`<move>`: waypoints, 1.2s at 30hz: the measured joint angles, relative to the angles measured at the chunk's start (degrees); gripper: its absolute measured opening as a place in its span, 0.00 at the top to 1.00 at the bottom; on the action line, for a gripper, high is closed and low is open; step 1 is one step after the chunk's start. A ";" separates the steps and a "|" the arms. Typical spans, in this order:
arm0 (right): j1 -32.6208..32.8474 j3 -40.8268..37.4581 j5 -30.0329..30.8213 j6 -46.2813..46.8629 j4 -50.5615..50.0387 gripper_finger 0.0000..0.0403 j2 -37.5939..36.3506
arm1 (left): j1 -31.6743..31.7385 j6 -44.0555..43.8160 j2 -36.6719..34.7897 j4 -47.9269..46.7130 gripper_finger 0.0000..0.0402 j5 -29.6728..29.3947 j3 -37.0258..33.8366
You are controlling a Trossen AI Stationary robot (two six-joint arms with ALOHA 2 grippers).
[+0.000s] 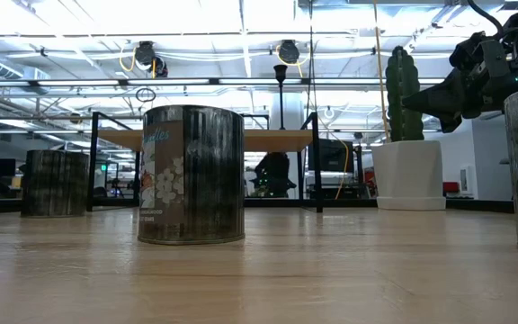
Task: Pick & Place candle stick holders
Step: Put the left black candle holder on the shelf
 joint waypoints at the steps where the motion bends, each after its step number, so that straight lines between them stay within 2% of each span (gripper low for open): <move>1: 0.00 0.00 0.00 0.00 0.00 1.00 0.00 | 0.00 0.29 0.00 0.07 0.39 0.23 0.00; 24: 0.00 0.01 0.00 -0.06 0.00 1.00 0.00 | 0.12 1.10 0.00 0.60 0.41 0.21 0.00; 28: 0.00 0.02 0.00 -0.04 0.00 1.00 0.00 | 0.25 1.06 0.00 0.71 0.53 0.20 0.00; 36: 0.00 0.02 0.00 -0.04 0.00 1.00 0.00 | 0.26 -0.21 0.00 1.66 0.94 -0.11 0.02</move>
